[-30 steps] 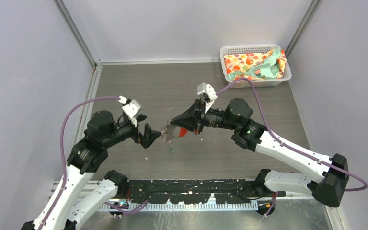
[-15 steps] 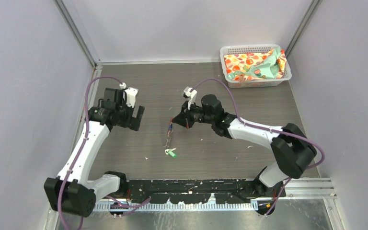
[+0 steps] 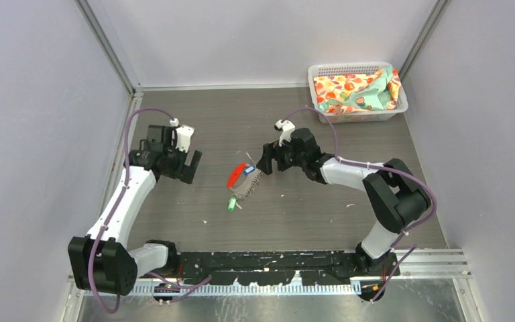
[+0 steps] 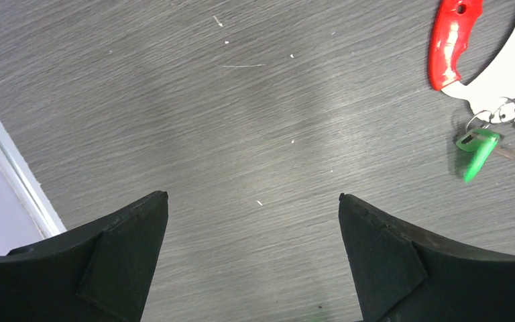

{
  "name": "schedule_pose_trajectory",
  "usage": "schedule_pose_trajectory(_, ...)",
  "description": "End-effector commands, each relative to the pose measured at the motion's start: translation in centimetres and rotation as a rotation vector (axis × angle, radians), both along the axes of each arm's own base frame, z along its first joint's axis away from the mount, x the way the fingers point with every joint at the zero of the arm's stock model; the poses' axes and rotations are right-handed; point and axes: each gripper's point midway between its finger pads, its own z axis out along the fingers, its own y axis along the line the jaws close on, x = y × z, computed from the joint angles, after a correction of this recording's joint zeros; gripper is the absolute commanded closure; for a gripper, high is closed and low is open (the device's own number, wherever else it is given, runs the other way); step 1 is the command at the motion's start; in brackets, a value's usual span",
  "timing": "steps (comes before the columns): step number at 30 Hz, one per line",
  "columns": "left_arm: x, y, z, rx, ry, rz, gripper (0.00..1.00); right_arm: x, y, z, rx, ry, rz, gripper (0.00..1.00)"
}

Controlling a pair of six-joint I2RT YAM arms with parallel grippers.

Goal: Put the keys on the keyring

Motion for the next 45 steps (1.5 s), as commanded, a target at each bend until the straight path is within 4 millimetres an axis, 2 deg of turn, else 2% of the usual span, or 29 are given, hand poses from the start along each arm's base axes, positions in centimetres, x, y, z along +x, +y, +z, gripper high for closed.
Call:
schedule_pose_trajectory(1, 2.2, -0.3, 0.6, -0.018, -0.121, -0.024, 0.00, -0.3, -3.0, 1.5, -0.062, -0.060, -0.082, 0.01)
schedule_pose_trajectory(3, 3.0, -0.5, 0.4, -0.038, -0.141, -0.026, 0.00, -0.2, -4.9, 2.2, -0.077, -0.079, -0.145, 0.00)
schedule_pose_trajectory(5, 3.9, -0.4, 0.5, -0.089, -0.168, -0.020, 0.00, 0.6, -7.7, 3.0, -0.109, -0.121, -0.270, 0.00)
schedule_pose_trajectory(7, 5.7, 0.0, 0.8, -0.154, -0.239, -0.001, 0.00, 1.8, -12.1, 3.9, -0.163, -0.179, -0.467, 0.00)
schedule_pose_trajectory(8, 6.6, 1.1, 0.7, -0.182, -0.275, 0.033, 0.00, 2.2, -14.7, 4.2, -0.195, -0.202, -0.572, 0.00)
schedule_pose_trajectory(10, 7.9, 2.0, 0.0, -0.242, -0.330, 0.052, 0.00, 2.6, -19.9, 5.3, -0.244, -0.249, -0.781, 0.00)
schedule_pose_trajectory(12, 8.9, 2.4, -1.1, -0.296, -0.379, 0.074, 0.00, 2.5, -25.2, 5.9, -0.292, -0.292, -0.987, 0.00)
schedule_pose_trajectory(15, 9.7, 2.5, -3.0, -0.318, -0.460, 0.070, 0.00, 1.4, -31.5, 6.1, -0.367, -0.346, -1.209, 0.00)
schedule_pose_trajectory(17, 9.8, 2.5, -4.4, -0.316, -0.502, 0.064, 0.00, 0.8, -34.6, 5.7, -0.395, -0.353, -1.295, 0.00)
schedule_pose_trajectory(20, 10.1, 2.6, -5.3, -0.320, -0.586, 0.066, 0.00, 0.4, -37.7, 4.4, -0.379, -0.333, -1.387, 0.00)
schedule_pose_trajectory(24, 10.8, 2.5, -5.0, -0.380, -0.633, 0.109, 0.00, 1.7, -38.6, 2.2, -0.351, -0.308, -1.370, 0.00)
schedule_pose_trajectory(26, 11.2, 2.5, -4.5, -0.413, -0.695, 0.127, 0.00, 2.7, -38.4, 1.4, -0.351, -0.301, -1.345, 0.00)
schedule_pose_trajectory(27, 11.0, 2.2, -5.2, -0.425, -0.689, 0.119, 0.00, 2.9, -38.2, 0.9, -0.352, -0.298, -1.330, 0.00)
schedule_pose_trajectory(29, 11.1, 2.1, -5.0, -0.427, -0.758, 0.107, 0.00, 3.5, -38.0, 0.4, -0.326, -0.315, -1.321, 0.00)
schedule_pose_trajectory(32, 9.7, 1.9, -5.6, -0.387, -0.780, 0.090, 0.00, 4.1, -37.3, -1.1, -0.304, -0.314, -1.272, 0.00)
schedule_pose_trajectory(34, 9.1, 1.2, -5.5, -0.390, -0.868, 0.052, 0.00, 4.0, -36.4, -1.7, -0.278, -0.351, -1.211, 0.00)
schedule_pose_trajectory(36, 9.8, 1.6, -6.1, -0.375, -0.811, 0.098, 0.00, 3.5, -36.5, -1.7, -0.266, -0.388, -1.223, 0.00)
schedule_pose_trajectory(39, 11.5, 1.3, -7.3, -0.355, -0.699, 0.115, 0.00, 4.1, -36.6, -2.0, -0.280, -0.357, -1.227, 0.00)
schedule_pose_trajectory(40, 12.2, 1.3, -7.1, -0.336, -0.699, 0.122, 0.00, 4.1, -36.7, -2.1, -0.285, -0.345, -1.227, 0.00)
schedule_pose_trajectory(45, 11.9, 1.0, -7.3, -0.303, -0.692, 0.130, 0.00, 3.9, -36.7, -1.9, -0.280, -0.353, -1.228, 0.00)
